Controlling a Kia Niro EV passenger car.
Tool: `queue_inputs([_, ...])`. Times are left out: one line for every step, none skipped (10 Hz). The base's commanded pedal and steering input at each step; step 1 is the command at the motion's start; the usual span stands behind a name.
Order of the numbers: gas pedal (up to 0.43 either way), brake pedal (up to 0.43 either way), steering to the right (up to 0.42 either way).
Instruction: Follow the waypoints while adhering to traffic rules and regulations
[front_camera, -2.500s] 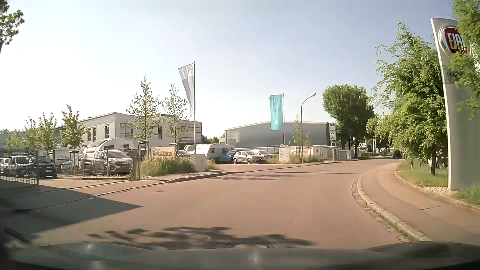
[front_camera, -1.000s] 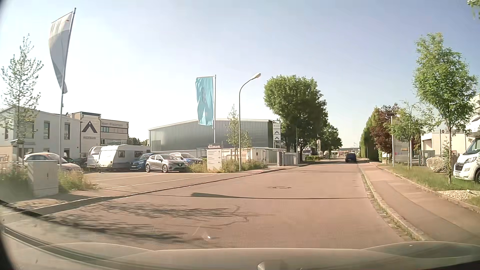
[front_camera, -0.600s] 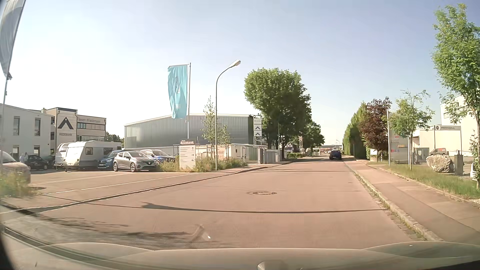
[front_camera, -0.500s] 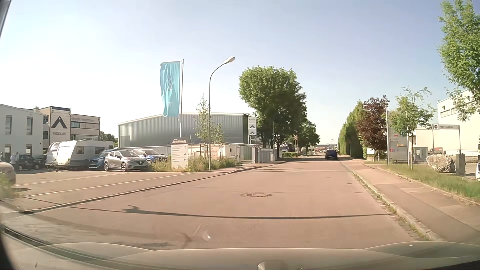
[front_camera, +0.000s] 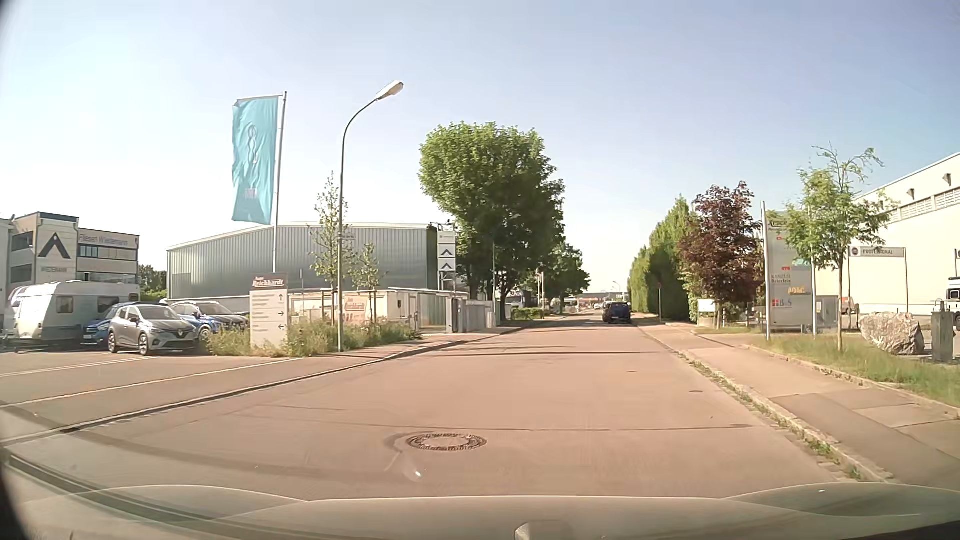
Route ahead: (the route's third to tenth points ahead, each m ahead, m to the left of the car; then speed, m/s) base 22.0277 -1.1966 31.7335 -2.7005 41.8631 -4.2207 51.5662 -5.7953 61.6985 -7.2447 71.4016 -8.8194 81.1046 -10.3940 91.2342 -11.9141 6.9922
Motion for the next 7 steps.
queue_inputs([0.079,0.000,0.109])
queue_inputs([0.079,0.000,0.102])
queue_inputs([0.079,0.000,0.095])
queue_inputs([0.079,0.000,0.084])
queue_inputs([0.087,0.000,0.070])
queue_inputs([0.098,0.000,0.061])
queue_inputs([0.098,0.000,0.051])
